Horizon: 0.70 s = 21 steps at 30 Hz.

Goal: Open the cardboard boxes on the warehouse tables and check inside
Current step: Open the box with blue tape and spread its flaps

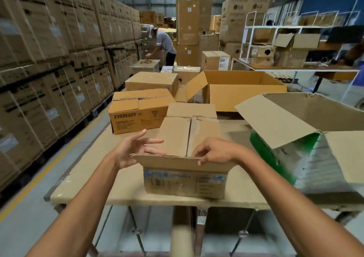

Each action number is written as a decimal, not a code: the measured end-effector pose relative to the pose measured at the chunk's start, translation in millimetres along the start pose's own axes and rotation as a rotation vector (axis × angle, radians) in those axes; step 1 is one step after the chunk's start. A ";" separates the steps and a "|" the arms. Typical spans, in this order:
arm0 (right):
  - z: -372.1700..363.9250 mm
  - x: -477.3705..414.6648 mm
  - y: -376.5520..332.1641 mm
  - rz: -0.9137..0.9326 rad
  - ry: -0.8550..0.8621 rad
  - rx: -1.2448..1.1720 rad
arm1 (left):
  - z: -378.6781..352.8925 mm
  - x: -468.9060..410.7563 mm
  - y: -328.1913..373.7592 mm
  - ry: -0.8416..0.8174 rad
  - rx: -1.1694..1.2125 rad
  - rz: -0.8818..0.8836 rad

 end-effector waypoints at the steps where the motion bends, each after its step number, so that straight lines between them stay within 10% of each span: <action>1: -7.9 8.7 1.8 -0.010 -0.051 -0.013 | -3.7 4.9 -4.4 -0.010 -0.121 0.007; 10: -103.5 52.5 51.9 -0.065 -0.078 0.188 | -48.0 21.3 -102.2 0.277 -1.422 -0.074; 21: -109.4 40.1 53.8 -0.113 0.294 0.167 | -63.1 14.6 -107.0 0.512 -1.410 -0.242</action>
Point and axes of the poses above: each hand's wrist, its own x-axis away from the middle knuckle, its own z-axis out of the back of the hand, y = z × x, the point moved 1 cm from there along -x, towards the middle knuckle, and after that the axes turned 8 degrees about y, right-handed, at the moved point
